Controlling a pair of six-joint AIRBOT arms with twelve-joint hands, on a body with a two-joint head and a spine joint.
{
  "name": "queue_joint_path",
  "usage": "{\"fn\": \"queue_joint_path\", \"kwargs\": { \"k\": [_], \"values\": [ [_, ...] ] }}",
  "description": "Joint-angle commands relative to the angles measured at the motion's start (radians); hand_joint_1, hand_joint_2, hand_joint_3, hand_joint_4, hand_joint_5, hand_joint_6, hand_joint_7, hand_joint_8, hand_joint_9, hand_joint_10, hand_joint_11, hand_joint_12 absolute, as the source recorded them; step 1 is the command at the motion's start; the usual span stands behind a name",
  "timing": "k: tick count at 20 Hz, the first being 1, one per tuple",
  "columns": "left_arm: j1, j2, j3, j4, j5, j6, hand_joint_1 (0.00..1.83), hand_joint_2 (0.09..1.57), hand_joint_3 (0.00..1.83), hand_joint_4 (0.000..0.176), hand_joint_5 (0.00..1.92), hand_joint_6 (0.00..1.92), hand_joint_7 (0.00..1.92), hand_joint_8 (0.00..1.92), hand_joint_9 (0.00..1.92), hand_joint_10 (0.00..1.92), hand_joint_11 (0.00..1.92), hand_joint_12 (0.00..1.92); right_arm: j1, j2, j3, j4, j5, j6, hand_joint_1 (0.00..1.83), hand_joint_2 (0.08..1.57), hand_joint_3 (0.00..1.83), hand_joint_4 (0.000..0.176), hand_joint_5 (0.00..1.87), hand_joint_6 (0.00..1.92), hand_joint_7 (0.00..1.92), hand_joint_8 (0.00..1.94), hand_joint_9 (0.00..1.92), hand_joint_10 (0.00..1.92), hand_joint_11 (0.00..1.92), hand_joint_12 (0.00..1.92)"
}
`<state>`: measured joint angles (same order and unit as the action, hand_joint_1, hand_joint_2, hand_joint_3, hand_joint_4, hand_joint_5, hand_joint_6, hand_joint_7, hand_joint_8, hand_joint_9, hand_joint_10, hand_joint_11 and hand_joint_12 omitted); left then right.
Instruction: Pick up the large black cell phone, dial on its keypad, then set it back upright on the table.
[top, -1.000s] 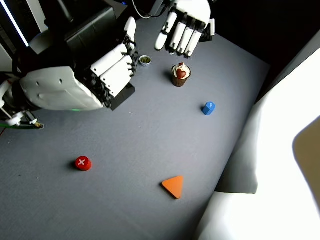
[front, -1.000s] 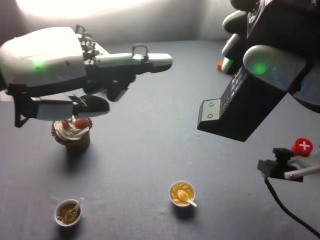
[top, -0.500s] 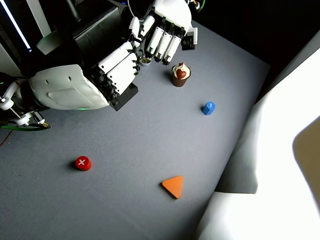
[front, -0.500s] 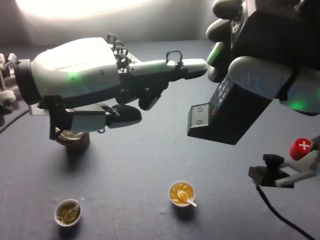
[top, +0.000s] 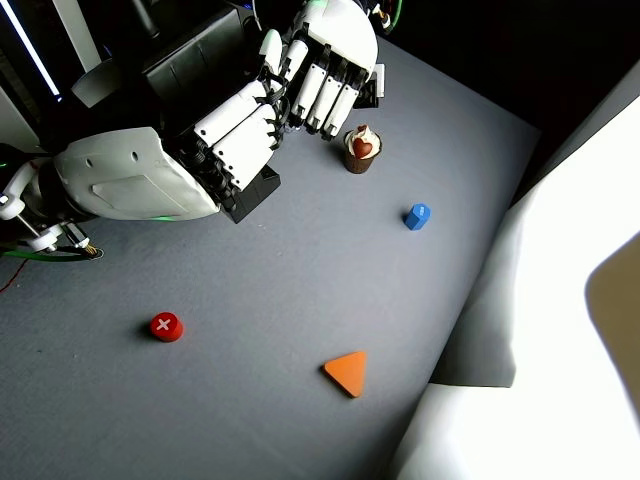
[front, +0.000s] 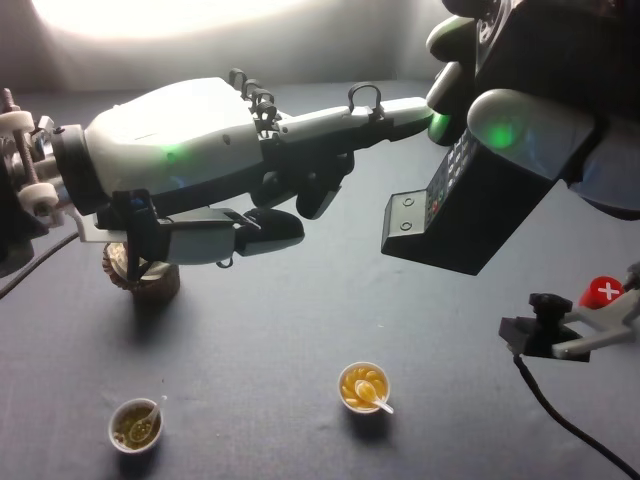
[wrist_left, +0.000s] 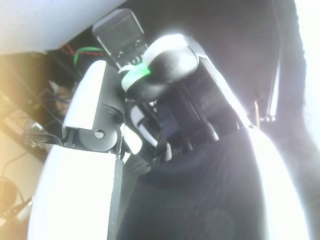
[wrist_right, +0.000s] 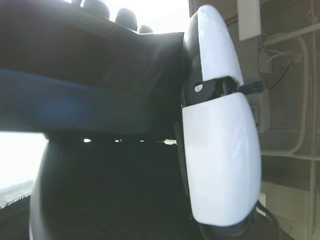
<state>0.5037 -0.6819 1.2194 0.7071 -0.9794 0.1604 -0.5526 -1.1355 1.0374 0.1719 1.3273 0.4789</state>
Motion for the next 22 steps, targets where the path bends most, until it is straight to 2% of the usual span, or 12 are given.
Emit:
{"fn": "queue_joint_path", "kwargs": {
  "k": [1, 4, 8, 9, 10, 13, 14, 15, 16, 18, 19, 22],
  "values": [
    [-0.012, 0.002, -0.013, -0.028, -0.119, -0.001, 1.32, 1.27, 0.00, 0.104, 0.04, 0.00, 0.69, 1.55, 0.98, 1.92, 1.01, 1.92, 0.017, -0.001, -0.005, -0.067, 0.119, 0.027, 1.38, 1.12, 0.00, 0.000, 0.88, 0.89, 0.99, 0.97, 1.01, 1.27, 1.03, 1.46],
    [0.024, 0.035, 0.014, -0.033, -0.149, -0.009, 1.32, 1.26, 0.00, 0.114, 0.04, 0.00, 0.69, 1.54, 0.96, 1.92, 0.95, 1.92, 0.015, -0.001, 0.001, -0.067, 0.119, 0.027, 1.37, 1.15, 0.00, 0.000, 0.80, 1.03, 0.91, 1.07, 0.93, 1.33, 1.01, 1.45],
    [0.068, 0.062, 0.042, -0.031, -0.192, -0.035, 1.32, 1.26, 0.00, 0.128, 0.04, 0.00, 0.70, 1.53, 0.96, 1.92, 0.96, 1.92, 0.011, -0.001, 0.009, -0.063, 0.122, 0.027, 1.37, 1.15, 0.00, 0.000, 0.82, 1.01, 0.92, 1.06, 0.91, 1.37, 0.96, 1.51],
    [0.071, 0.064, 0.043, -0.029, -0.193, -0.040, 1.32, 1.26, 0.00, 0.115, 0.04, 0.00, 0.69, 1.55, 1.00, 1.92, 1.03, 1.92, 0.011, -0.001, 0.010, -0.063, 0.122, 0.027, 1.38, 1.12, 0.00, 0.000, 0.87, 0.92, 0.98, 0.97, 0.98, 1.31, 0.97, 1.49],
    [0.077, 0.071, 0.042, -0.029, -0.195, -0.042, 1.32, 1.27, 0.00, 0.111, 0.04, 0.00, 0.68, 1.57, 0.99, 1.92, 1.03, 1.92, 0.011, -0.001, 0.011, -0.063, 0.122, 0.027, 1.38, 1.11, 0.00, 0.000, 0.90, 0.87, 1.01, 0.94, 1.00, 1.30, 0.97, 1.51],
    [0.079, 0.085, 0.043, -0.027, -0.198, -0.044, 1.32, 1.27, 0.00, 0.120, 0.04, 0.00, 0.68, 1.56, 0.91, 1.92, 0.87, 1.92, 0.011, -0.001, 0.012, -0.062, 0.122, 0.027, 1.37, 1.15, 0.00, 0.000, 0.81, 1.05, 0.90, 1.06, 0.91, 1.36, 0.92, 1.42],
    [0.079, 0.088, 0.043, -0.026, -0.196, -0.048, 1.32, 1.26, 0.00, 0.122, 0.05, 0.00, 0.69, 1.54, 0.91, 1.92, 0.90, 1.92, 0.011, -0.001, 0.012, -0.062, 0.123, 0.027, 1.37, 1.16, 0.00, 0.000, 0.79, 1.05, 0.89, 1.09, 0.89, 1.40, 0.92, 1.47],
    [0.078, 0.088, 0.042, -0.024, -0.192, -0.049, 1.32, 1.26, 0.00, 0.125, 0.05, 0.00, 0.70, 1.53, 0.92, 1.92, 0.92, 1.92, 0.011, -0.001, 0.012, -0.062, 0.123, 0.027, 1.37, 1.13, 0.00, 0.000, 0.87, 0.92, 0.96, 1.01, 0.96, 1.36, 0.94, 1.53],
    [0.076, 0.088, 0.042, -0.023, -0.191, -0.051, 1.32, 1.25, 0.00, 0.122, 0.05, 0.00, 0.71, 1.51, 0.93, 1.92, 0.94, 1.92, 0.011, -0.001, 0.012, -0.062, 0.123, 0.027, 1.38, 1.12, 0.00, 0.000, 0.90, 0.87, 0.98, 0.97, 1.00, 1.32, 0.96, 1.50],
    [0.069, 0.079, 0.041, -0.023, -0.191, -0.052, 1.32, 1.25, 0.00, 0.122, 0.06, 0.00, 0.71, 1.51, 0.93, 1.92, 0.96, 1.92, 0.011, -0.001, 0.012, -0.062, 0.123, 0.027, 1.37, 1.14, 0.00, 0.000, 0.88, 0.99, 0.91, 1.04, 0.93, 1.32, 0.91, 1.35],
    [0.069, 0.073, 0.040, -0.022, -0.194, -0.053, 1.32, 1.26, 0.00, 0.121, 0.06, 0.00, 0.70, 1.52, 0.95, 1.92, 0.98, 1.92, 0.011, -0.001, 0.013, -0.062, 0.123, 0.027, 1.46, 1.13, 0.00, 0.000, 0.87, 0.96, 0.89, 1.00, 0.92, 1.20, 0.87, 1.54],
    [0.069, 0.057, 0.030, -0.022, -0.195, -0.052, 1.32, 1.26, 0.00, 0.107, 0.04, 0.00, 0.69, 1.54, 0.97, 1.92, 1.02, 1.92, 0.011, -0.001, 0.013, -0.062, 0.123, 0.027, 1.48, 1.14, 0.00, 0.000, 0.87, 0.93, 0.85, 1.06, 0.90, 1.21, 0.83, 1.64]
  ]
}}
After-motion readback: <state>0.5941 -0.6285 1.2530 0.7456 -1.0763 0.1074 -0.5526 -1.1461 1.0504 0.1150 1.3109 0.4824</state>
